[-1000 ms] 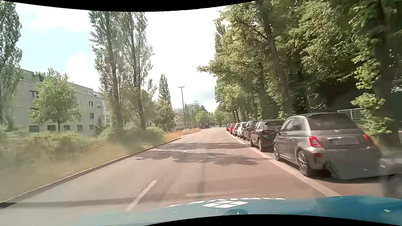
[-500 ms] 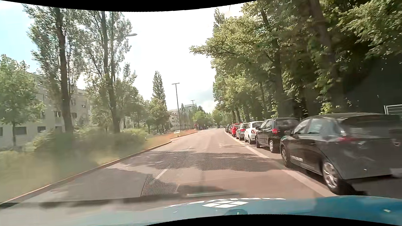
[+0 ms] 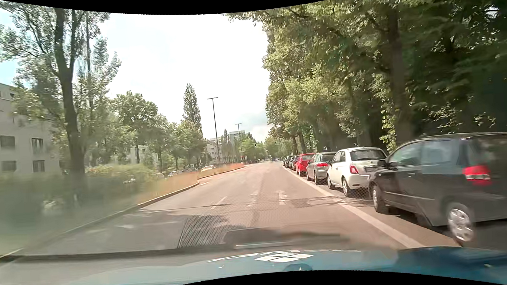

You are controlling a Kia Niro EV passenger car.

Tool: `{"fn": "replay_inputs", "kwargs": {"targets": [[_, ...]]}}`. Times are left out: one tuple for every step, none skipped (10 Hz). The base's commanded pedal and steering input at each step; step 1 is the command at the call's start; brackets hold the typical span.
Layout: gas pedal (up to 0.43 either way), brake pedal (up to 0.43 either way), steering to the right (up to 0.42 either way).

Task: Follow the waypoints while adhering to traffic rules and regulations

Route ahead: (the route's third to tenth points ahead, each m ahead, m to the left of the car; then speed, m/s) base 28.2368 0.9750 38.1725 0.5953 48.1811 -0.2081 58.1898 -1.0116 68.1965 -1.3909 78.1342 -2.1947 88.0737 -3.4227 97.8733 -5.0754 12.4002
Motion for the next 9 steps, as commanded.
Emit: {"fn": "replay_inputs", "kwargs": {"targets": [[0.157, 0.0, 0.006], [0.157, 0.0, 0.006], [0.157, 0.0, 0.005], [0.157, 0.0, 0.005], [0.157, 0.0, 0.005], [0.157, 0.0, 0.005], [0.157, 0.0, 0.003], [0.157, 0.0, -0.001], [0.157, 0.0, -0.002]]}}
